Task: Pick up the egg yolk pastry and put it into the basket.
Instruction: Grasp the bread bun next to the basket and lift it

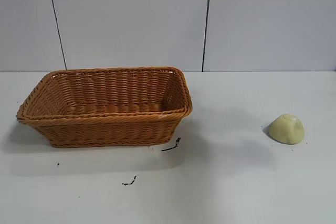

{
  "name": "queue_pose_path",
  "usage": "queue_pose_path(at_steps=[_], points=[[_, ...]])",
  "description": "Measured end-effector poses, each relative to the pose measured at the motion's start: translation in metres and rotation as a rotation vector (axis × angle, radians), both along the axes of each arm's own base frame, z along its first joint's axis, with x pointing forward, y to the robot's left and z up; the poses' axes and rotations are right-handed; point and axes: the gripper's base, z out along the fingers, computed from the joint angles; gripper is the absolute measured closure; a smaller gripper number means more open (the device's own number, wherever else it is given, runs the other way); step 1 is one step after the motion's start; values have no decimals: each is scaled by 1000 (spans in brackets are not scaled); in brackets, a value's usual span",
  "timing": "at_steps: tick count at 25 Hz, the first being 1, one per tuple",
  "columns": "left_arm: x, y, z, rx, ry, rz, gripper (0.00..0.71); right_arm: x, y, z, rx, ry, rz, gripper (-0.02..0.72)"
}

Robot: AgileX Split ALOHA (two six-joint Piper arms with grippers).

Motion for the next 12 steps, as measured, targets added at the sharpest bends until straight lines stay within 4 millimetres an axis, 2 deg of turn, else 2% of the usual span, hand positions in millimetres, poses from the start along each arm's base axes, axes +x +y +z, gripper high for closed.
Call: queue_pose_path(at_steps=[5, 12], points=[[0, 0, 0, 0, 0, 0, 14, 39, 2, -49, -5, 141, 0, 25], [0, 0, 0, 0, 0, 0, 14, 67, 7, -112, -16, 253, 17, 25]])
